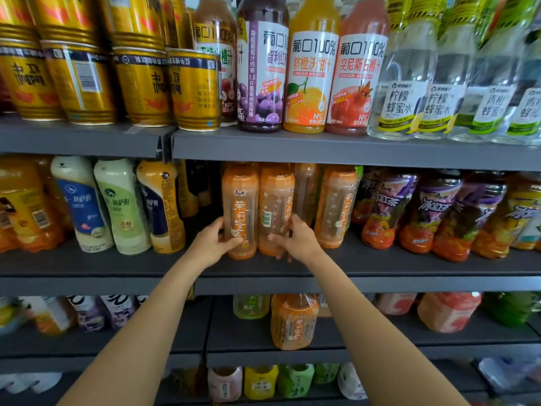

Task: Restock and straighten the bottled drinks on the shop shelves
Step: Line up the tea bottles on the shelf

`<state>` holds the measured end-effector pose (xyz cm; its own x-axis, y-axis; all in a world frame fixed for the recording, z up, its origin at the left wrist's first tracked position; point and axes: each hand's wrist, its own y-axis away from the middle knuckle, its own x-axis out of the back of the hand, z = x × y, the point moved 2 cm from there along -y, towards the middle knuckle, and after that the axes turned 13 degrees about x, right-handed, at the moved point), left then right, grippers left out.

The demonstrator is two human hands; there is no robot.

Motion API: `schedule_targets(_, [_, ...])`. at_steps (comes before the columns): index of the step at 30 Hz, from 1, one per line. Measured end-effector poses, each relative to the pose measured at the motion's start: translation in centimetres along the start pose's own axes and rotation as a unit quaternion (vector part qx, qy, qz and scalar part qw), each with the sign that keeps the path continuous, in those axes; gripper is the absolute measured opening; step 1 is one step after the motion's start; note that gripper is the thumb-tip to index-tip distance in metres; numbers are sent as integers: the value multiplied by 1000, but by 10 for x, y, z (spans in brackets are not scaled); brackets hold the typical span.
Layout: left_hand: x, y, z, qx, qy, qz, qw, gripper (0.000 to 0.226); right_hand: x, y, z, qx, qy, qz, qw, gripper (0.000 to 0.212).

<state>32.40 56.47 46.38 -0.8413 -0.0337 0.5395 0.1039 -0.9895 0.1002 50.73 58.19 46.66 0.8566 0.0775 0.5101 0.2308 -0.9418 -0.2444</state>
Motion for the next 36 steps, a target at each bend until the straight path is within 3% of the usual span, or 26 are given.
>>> schedule_targets(5, [-11, 4, -2, -13, -14, 52, 998, 61, 5, 6, 0, 6, 19, -2, 1000, 34])
schedule_targets(7, [-16, 16, -1, -46, -19, 147, 988, 64, 11, 9, 1, 19, 4, 37, 999, 43])
schedule_targets(9, [-22, 37, 5, -96, 13, 281, 955, 57, 24, 8, 3, 11, -14, 128, 992, 49])
schedule_targets(11, [-35, 55, 12, -153, 10, 333, 930, 45, 32, 1, 6, 11, 49, 160, 986, 46])
schedule_targets(14, [-63, 60, 18, -212, -86, 283, 931, 46, 29, -12, 8, 5, 177, 143, 974, 39])
schedule_targets(19, [-85, 44, 27, -114, -135, 240, 955, 67, 29, -28, 9, -53, 179, 144, 972, 52])
schedule_targets(25, [-93, 35, 43, -39, -123, 279, 952, 68, 29, -47, 18, -70, 120, 163, 977, 60])
schedule_targets(29, [-99, 31, 49, -1, -119, 297, 948, 69, 24, -45, 17, -69, 170, 209, 961, 62])
schedule_targets(36, [-104, 27, 45, -8, -162, 314, 935, 70, 30, -47, 27, -65, 170, 163, 970, 65])
